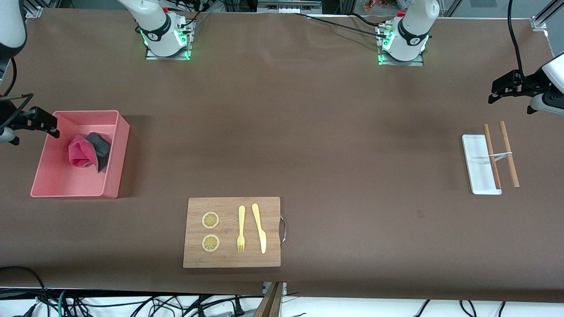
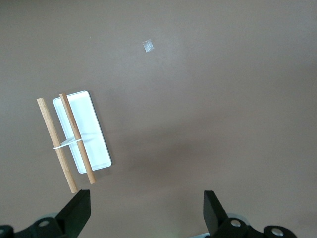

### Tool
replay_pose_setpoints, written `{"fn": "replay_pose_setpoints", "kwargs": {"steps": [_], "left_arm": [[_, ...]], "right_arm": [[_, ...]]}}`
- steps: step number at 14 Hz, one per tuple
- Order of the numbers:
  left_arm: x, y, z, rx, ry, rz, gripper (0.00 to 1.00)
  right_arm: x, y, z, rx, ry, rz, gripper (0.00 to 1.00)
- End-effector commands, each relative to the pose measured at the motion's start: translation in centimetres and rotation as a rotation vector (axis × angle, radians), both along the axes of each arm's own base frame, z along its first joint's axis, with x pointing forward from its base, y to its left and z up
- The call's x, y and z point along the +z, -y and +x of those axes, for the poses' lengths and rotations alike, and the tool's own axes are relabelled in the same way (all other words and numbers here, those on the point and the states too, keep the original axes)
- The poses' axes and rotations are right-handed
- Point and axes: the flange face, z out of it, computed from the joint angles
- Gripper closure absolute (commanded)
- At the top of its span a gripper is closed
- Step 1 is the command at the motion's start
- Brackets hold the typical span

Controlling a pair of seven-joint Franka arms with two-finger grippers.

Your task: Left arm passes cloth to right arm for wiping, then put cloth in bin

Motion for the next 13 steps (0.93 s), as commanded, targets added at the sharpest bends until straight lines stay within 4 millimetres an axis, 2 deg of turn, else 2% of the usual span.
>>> {"fn": "replay_pose_setpoints", "kwargs": {"steps": [1,4,6,8,13], "left_arm": [[0.5,-0.1,0.3,0.003,-0.005,0.018,0.00],[0.5,-0.1,0.3,0.003,-0.005,0.018,0.00],[0.5,-0.1,0.3,0.003,-0.006,0.018,0.00],[0.5,-0.1,0.3,0.001,-0.006,0.017,0.00],[0.5,-0.1,0.3,0.001,-0.006,0.017,0.00]], "right_arm": [[3.4,-1.6,-1.3,-0.089,-0.062,-0.019,0.00],[4.4,-2.5,-3.0,-0.207,-0.144,0.000,0.00],[4.8,-5.5,-3.5,-0.230,-0.176,-0.004,0.00],[4.6,-5.7,-3.6,-0.291,-0.191,-0.008,0.00],[4.3,-5.8,-3.4,-0.299,-0.196,-0.009,0.00]]}}
